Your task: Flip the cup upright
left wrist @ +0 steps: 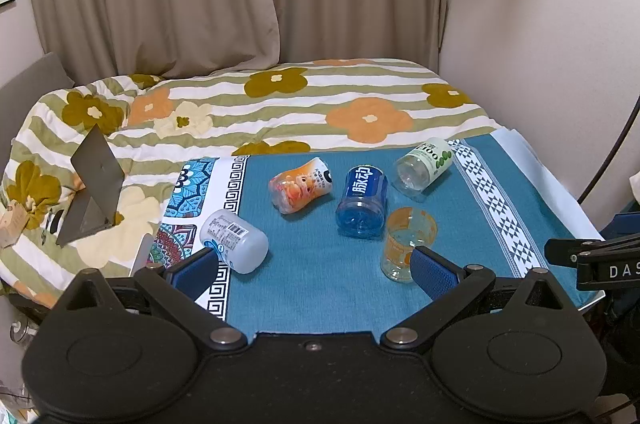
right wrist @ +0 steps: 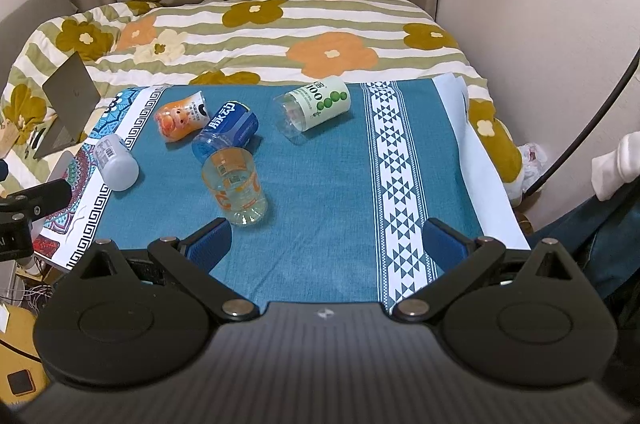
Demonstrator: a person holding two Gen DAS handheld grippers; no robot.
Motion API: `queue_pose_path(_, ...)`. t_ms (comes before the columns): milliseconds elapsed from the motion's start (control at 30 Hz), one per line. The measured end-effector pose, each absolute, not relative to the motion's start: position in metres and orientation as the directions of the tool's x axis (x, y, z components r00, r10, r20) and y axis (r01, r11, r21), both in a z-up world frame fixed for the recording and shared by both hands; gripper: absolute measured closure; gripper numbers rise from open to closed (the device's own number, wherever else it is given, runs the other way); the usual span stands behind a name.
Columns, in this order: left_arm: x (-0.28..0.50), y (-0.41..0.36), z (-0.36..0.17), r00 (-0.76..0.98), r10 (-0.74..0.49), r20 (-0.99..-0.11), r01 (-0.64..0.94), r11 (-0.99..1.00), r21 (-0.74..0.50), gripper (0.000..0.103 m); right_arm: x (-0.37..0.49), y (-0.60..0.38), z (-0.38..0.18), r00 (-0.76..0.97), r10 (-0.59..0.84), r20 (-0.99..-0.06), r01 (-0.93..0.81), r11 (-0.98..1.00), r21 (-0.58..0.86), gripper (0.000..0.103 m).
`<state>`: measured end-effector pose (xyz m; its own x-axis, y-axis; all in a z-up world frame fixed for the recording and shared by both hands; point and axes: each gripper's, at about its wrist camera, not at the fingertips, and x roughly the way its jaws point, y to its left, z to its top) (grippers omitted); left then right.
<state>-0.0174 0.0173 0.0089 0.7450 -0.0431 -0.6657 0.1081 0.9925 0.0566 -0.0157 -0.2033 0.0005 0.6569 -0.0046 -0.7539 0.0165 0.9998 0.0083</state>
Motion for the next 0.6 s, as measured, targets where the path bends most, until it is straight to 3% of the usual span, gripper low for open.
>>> queue_pose_path(600, -0.0082, 0.0182, 0.0021, 0.748, -0.036, -0.663, 0.092, 0.995, 0.049, 0.000, -0.0080, -0.2011, -0.0081, 0.651, 0.012, -0.759, -0.029, 1.000, -0.009, 0.000)
